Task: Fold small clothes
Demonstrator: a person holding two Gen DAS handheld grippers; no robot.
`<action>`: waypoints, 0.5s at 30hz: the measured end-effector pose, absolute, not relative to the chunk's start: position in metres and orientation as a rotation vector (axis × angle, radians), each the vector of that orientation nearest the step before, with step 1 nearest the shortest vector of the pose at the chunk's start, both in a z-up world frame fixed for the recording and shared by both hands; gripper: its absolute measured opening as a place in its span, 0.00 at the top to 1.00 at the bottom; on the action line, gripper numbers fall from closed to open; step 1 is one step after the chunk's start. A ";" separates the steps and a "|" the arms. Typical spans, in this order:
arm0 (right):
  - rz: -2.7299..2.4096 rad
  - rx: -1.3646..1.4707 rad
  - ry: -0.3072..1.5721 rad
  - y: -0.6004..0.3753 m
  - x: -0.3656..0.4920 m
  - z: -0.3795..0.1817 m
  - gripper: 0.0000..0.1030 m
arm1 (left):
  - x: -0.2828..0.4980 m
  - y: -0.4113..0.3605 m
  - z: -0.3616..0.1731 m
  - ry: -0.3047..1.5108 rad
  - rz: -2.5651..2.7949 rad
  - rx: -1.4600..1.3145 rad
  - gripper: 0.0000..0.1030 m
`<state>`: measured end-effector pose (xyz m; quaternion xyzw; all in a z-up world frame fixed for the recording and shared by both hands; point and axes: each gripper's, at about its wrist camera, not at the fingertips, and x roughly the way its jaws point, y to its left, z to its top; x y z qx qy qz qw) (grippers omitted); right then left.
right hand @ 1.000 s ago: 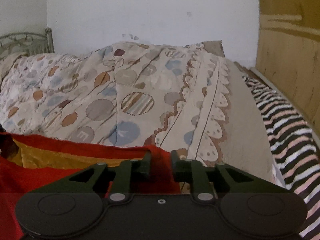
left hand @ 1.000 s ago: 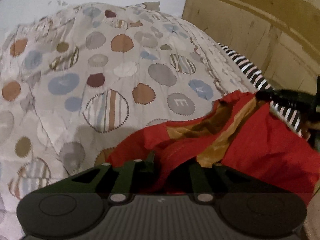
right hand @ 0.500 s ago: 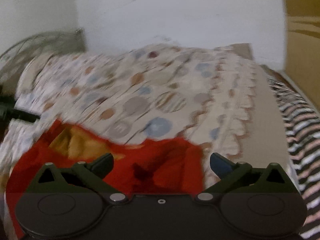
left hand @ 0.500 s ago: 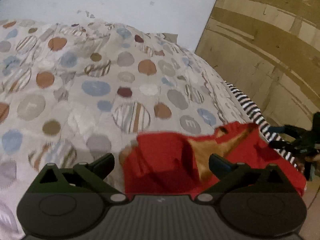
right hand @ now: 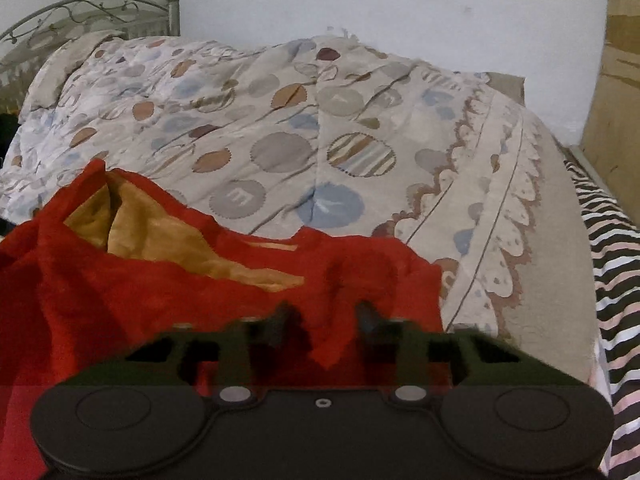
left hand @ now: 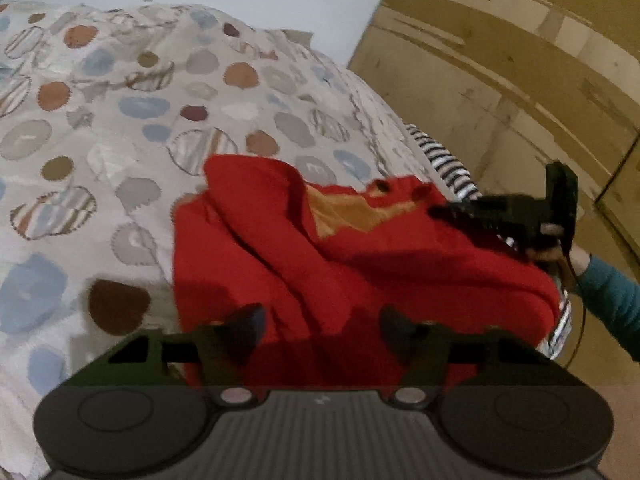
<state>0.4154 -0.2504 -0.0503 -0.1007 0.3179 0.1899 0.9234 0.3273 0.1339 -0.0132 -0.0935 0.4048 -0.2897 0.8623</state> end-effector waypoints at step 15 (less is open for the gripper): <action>0.169 0.003 0.581 -0.307 0.421 -0.025 0.91 | 0.332 0.143 -0.026 0.891 -0.536 -0.353 0.86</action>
